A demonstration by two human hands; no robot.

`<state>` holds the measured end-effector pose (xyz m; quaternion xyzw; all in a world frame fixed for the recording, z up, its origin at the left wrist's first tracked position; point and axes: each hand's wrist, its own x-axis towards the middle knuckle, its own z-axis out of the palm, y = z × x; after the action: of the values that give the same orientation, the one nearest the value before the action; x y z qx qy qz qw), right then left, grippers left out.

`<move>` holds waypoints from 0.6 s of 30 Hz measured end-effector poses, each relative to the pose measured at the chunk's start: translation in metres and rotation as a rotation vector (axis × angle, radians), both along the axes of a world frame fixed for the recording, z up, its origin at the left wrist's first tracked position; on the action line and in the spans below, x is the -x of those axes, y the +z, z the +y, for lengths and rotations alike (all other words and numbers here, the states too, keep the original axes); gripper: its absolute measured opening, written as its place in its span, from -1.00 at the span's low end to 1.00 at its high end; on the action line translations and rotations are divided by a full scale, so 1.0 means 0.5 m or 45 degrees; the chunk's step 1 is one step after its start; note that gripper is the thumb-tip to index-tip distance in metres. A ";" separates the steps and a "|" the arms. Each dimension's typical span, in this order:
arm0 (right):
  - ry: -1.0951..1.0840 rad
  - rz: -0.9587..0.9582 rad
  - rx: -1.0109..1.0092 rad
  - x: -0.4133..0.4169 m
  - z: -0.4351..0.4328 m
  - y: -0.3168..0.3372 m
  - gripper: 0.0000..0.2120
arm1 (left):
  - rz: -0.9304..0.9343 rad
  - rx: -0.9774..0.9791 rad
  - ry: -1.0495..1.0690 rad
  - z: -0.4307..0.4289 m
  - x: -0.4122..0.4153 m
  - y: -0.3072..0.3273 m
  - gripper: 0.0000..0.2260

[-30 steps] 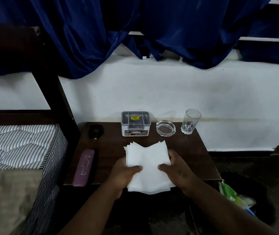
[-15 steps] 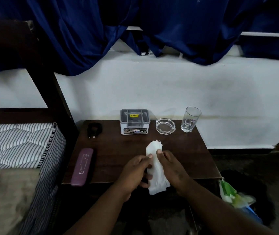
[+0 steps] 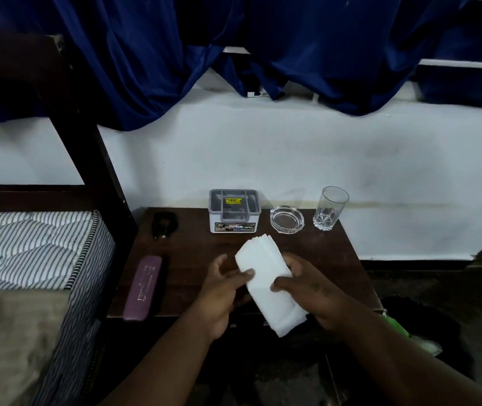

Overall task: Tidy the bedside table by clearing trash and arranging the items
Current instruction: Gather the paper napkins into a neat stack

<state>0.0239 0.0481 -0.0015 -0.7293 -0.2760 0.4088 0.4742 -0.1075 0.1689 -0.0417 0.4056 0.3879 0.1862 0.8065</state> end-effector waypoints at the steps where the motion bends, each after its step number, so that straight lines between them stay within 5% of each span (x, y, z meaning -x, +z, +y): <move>1: 0.033 0.011 0.000 0.001 0.000 0.010 -0.58 | -0.057 0.099 -0.018 0.002 0.001 0.001 -0.49; 6: 0.109 0.014 -0.004 -0.002 0.003 0.051 -0.60 | -0.285 0.278 -0.035 0.007 -0.002 0.014 -0.44; 13: -0.436 0.438 -0.197 0.008 -0.026 0.056 -0.62 | -0.420 0.352 0.184 0.016 -0.022 0.021 -0.51; 18: -0.496 0.002 -0.175 0.026 -0.017 0.061 -0.64 | -0.411 0.380 0.225 0.013 -0.045 0.020 -0.55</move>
<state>0.0110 0.0394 0.0290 -0.7344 -0.1566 0.2902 0.5932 -0.0850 0.1755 -0.0316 0.2113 0.3110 0.2592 0.8896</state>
